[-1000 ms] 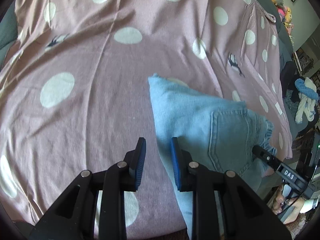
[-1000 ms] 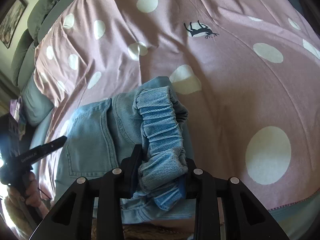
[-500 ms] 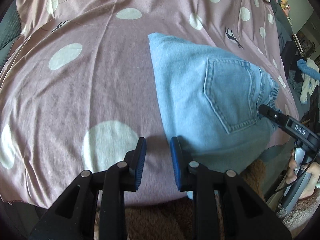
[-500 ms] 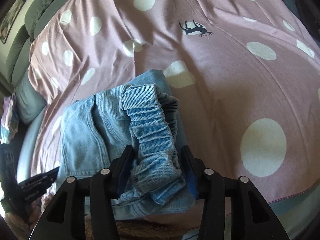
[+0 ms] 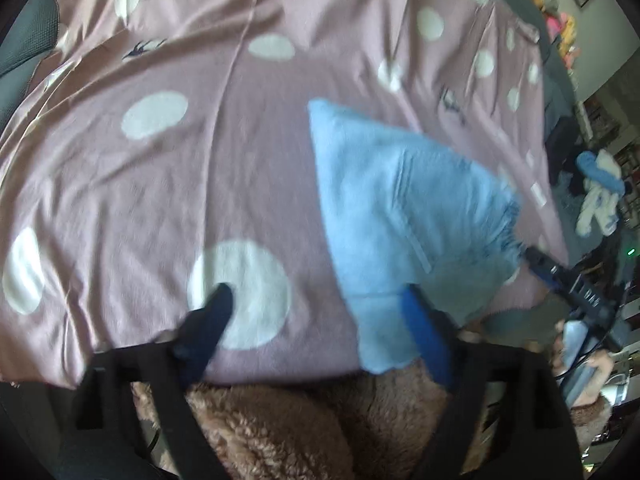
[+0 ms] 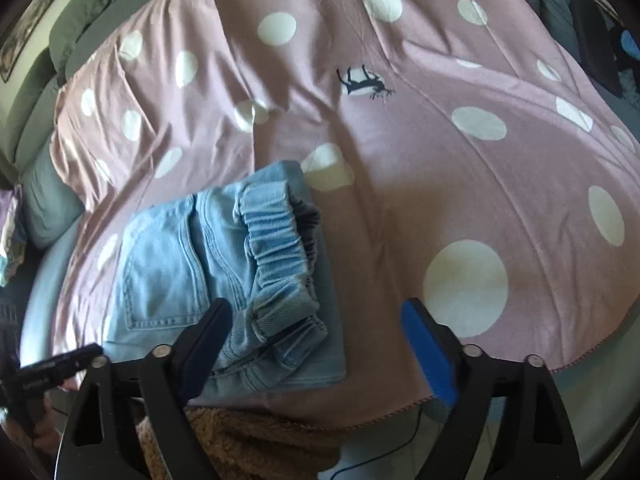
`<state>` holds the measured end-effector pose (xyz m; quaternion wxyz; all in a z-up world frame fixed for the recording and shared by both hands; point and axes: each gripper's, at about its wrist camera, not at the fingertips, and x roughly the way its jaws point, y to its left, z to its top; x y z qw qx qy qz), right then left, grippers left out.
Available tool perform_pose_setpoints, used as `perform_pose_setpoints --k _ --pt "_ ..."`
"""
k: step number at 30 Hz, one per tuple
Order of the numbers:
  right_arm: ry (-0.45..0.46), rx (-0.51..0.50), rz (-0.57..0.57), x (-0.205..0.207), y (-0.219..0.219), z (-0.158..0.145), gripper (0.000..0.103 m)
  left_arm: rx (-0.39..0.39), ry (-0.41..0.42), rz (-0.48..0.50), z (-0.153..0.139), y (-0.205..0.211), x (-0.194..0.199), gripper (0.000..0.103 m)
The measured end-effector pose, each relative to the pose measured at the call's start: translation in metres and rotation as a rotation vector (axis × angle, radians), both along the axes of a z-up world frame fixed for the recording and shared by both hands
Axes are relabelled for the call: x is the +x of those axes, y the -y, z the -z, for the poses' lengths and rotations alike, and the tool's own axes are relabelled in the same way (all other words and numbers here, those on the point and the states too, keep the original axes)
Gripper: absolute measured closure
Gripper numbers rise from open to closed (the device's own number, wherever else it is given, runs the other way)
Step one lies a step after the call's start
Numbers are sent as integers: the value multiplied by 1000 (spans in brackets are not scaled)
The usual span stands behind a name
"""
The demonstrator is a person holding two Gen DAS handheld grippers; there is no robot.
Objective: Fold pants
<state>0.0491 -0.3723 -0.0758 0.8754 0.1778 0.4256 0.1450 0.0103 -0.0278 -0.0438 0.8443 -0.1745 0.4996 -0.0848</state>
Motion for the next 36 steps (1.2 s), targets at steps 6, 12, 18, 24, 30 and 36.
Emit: perform_pose_setpoints --k 6,12,18,24,30,36 --pt "-90 169 -58 21 2 23 9 -108 -68 29 18 9 27 19" --pt "-165 255 -130 44 -18 50 10 -203 -86 61 35 25 39 40" --pt "-94 224 -146 38 -28 31 54 -192 -56 72 25 38 42 74" --pt "3 221 -164 24 -33 -14 65 -85 34 93 -13 42 44 80" --pt "124 182 -190 49 -50 -55 65 -31 142 70 -34 26 77 79" --pt "109 115 -195 94 -78 -45 65 31 135 32 -16 6 116 78"
